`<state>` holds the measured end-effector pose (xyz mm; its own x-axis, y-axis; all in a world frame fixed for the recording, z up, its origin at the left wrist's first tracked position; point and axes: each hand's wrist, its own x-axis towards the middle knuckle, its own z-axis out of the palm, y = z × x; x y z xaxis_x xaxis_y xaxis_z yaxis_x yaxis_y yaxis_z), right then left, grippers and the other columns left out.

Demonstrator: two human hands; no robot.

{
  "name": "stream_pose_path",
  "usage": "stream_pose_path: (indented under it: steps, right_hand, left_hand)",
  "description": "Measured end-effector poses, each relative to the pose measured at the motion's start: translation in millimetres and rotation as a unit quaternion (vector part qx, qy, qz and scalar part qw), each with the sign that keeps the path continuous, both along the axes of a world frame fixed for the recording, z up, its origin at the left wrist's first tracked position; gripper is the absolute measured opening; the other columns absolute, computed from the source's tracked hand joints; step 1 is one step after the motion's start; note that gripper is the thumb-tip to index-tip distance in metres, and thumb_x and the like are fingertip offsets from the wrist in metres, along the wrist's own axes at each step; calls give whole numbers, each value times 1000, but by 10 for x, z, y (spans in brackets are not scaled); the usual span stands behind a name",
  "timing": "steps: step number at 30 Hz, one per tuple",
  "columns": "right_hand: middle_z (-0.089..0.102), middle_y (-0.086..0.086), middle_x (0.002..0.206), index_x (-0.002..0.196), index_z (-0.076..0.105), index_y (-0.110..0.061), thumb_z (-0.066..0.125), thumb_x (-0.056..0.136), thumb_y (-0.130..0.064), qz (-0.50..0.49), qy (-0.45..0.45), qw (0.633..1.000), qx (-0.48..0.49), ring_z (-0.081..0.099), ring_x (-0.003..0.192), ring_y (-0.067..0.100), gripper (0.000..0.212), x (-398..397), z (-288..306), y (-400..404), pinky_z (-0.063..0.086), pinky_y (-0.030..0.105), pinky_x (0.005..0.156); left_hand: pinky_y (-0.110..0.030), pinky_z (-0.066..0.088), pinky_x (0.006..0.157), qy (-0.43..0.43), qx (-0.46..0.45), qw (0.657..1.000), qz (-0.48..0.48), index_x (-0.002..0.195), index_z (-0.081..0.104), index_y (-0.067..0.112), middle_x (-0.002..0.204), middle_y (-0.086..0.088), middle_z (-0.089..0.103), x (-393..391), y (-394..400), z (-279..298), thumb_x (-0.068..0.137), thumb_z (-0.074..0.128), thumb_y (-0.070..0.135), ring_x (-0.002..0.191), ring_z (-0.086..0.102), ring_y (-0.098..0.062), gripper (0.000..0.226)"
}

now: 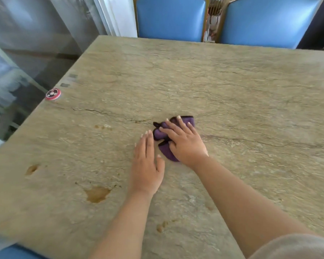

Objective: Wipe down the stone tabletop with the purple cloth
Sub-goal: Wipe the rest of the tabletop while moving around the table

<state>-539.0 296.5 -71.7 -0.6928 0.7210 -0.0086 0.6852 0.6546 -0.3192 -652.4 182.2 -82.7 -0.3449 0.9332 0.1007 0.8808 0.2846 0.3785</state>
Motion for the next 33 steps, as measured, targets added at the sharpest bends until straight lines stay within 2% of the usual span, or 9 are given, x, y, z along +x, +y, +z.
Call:
stream_pose_path:
  steps: [3,10,15,18,20,23,26,30,33]
  right_hand:
    - [31,-16,152,137,47,-37,26,83,-32,122,29,992,-11,12,147,14,58,497,10,22,10,34,119]
    - [5,-12,160,148,20,-37,29,96,-29,-245,-19,969,-22,-9,147,22,53,150,45,435,-3,42,119]
    - [7,-12,160,148,23,-35,35,98,-32,-59,0,998,-13,-9,148,21,52,-40,52,-141,-4,42,120]
    - [20,-17,156,140,41,-39,48,95,-27,-10,114,986,-120,3,148,13,47,222,81,-406,5,34,119]
    - [25,-20,154,130,54,-39,48,94,-17,-129,242,939,-210,20,143,6,43,418,186,-435,21,27,114]
    - [37,-12,148,124,61,-28,40,94,-4,-355,311,863,-183,39,132,11,43,595,266,-567,36,28,106]
    - [35,-7,149,134,51,-17,35,94,-1,-410,260,859,-159,32,138,14,46,468,168,-789,27,27,112]
    - [31,-11,153,140,46,-22,35,94,-2,-441,222,862,-113,24,143,15,52,307,42,-930,27,38,115]
    - [32,-11,152,140,45,-23,38,90,1,-456,215,859,-87,24,143,15,55,291,5,-942,27,39,115]
  left_hand:
    - [-35,9,121,13,-12,1000,1,153,15,13,161,-5,17,-5,7,-12,90,17,34,148,13,-20,67]
    - [-34,5,122,7,-14,1000,2,154,8,18,162,0,7,32,-14,7,89,9,39,149,1,-13,68]
    - [-34,5,121,-22,20,1000,-2,153,16,11,159,-10,20,18,-4,0,88,16,35,147,15,-24,69]
    - [-41,11,121,-22,30,999,-7,151,25,8,154,-15,30,-6,11,-20,88,20,31,143,25,-30,67]
    - [-46,15,120,-10,27,999,-15,149,30,8,151,-16,34,-8,30,-14,88,22,31,142,28,-32,66]
    - [-52,20,117,-19,21,999,-19,147,36,12,148,-20,35,-13,14,30,88,24,39,140,29,-36,66]
    - [-57,20,115,-15,7,999,-35,143,44,18,153,-21,28,-12,-6,125,85,28,50,142,23,-40,68]
    - [-49,7,120,82,-11,959,-270,150,28,33,162,-10,8,126,52,150,90,29,55,149,3,-31,63]
    - [-50,0,120,128,-65,936,-322,148,19,46,162,-7,7,69,269,74,86,17,72,149,-1,-29,68]
